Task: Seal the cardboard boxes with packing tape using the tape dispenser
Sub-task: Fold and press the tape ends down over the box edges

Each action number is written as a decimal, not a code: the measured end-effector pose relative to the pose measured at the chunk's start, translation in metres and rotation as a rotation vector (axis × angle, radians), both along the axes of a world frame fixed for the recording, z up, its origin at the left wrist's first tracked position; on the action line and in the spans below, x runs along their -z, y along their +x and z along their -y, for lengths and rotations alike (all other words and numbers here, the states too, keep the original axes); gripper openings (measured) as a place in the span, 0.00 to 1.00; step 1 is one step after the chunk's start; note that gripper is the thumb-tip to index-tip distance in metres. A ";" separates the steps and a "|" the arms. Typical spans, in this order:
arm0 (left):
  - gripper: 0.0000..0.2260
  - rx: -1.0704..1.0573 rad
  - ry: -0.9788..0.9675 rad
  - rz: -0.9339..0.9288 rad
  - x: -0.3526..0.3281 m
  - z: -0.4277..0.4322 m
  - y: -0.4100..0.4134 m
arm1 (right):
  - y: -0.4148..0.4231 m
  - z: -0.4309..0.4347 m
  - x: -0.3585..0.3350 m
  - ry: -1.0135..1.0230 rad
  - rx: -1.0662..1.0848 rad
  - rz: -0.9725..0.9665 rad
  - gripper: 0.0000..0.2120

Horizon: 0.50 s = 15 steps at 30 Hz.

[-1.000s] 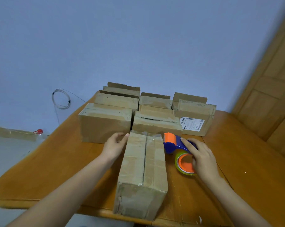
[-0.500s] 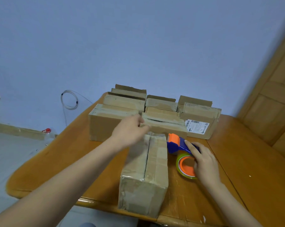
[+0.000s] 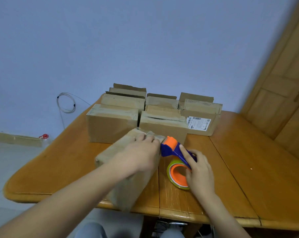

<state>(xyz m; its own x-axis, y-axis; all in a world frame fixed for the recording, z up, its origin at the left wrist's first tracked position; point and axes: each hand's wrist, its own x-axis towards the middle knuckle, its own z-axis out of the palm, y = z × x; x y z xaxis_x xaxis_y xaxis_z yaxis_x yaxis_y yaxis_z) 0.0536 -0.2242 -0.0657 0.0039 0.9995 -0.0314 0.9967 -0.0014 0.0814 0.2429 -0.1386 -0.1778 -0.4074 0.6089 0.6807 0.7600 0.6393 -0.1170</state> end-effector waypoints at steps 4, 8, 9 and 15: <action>0.31 0.081 0.068 -0.007 0.004 0.010 -0.030 | -0.022 0.029 0.001 -0.006 0.043 -0.026 0.49; 0.35 0.058 0.086 0.013 0.007 0.012 -0.042 | -0.042 0.045 0.000 -0.066 0.072 -0.078 0.53; 0.36 0.038 0.095 0.016 0.007 0.011 -0.044 | -0.046 0.047 0.000 -0.091 0.065 -0.093 0.54; 0.29 -0.032 0.180 -0.089 0.021 -0.001 -0.056 | -0.072 0.046 -0.004 -0.186 0.006 -0.107 0.53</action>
